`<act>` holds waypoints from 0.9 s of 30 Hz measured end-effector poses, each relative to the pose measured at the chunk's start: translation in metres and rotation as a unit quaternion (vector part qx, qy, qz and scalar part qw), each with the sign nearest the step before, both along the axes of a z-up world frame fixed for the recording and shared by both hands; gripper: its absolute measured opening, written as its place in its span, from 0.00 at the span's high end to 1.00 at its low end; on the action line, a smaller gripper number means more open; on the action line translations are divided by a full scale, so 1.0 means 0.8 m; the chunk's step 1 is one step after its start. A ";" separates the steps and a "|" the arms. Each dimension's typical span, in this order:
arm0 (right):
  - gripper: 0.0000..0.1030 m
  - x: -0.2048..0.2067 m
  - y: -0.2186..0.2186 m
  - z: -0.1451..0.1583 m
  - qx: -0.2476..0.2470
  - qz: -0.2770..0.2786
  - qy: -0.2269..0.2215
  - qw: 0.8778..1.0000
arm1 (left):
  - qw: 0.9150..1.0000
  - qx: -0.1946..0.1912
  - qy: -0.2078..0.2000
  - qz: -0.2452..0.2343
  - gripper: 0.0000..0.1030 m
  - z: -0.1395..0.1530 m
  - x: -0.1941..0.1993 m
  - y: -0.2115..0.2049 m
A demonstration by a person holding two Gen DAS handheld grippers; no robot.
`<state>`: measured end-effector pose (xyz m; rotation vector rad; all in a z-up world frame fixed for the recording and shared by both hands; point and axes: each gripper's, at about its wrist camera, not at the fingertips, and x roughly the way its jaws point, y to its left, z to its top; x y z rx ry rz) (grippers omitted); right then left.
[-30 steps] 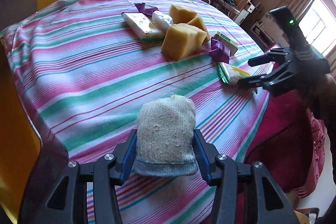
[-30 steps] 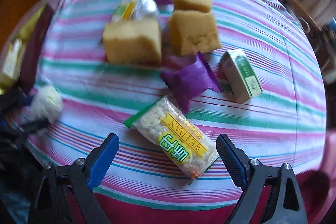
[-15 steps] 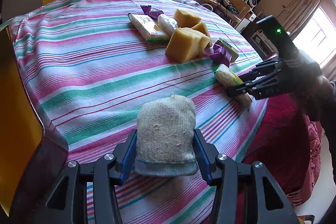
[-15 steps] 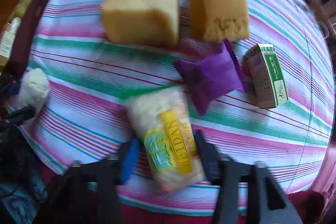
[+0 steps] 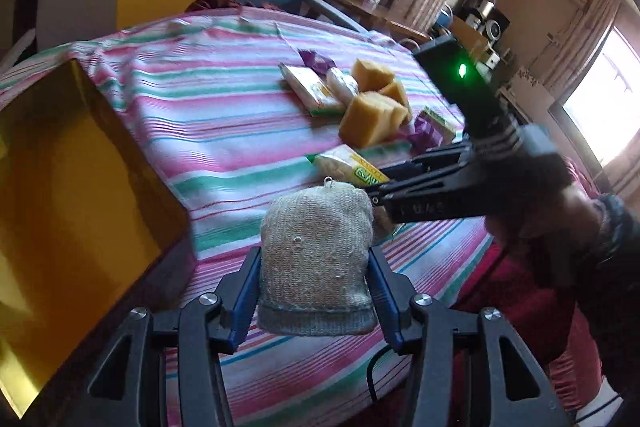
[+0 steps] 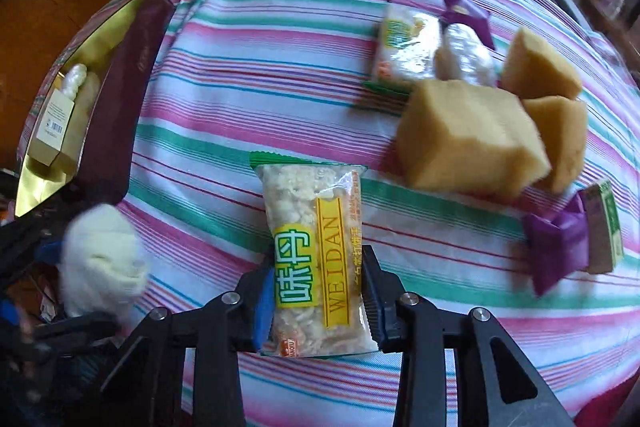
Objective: Organize objects
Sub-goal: 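Grasp the WEIDAN snack bag with right tool while left tool carries the pouch, then lower the grey pouch into the gold tray beside the box and release with left tool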
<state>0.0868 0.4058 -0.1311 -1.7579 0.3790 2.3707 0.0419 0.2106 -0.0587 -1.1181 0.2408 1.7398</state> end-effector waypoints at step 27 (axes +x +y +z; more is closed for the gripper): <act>0.62 -0.012 -0.016 -0.001 0.045 0.018 0.038 0.998 | 0.951 -0.100 0.053 0.287 0.49 -0.020 -0.121 -0.248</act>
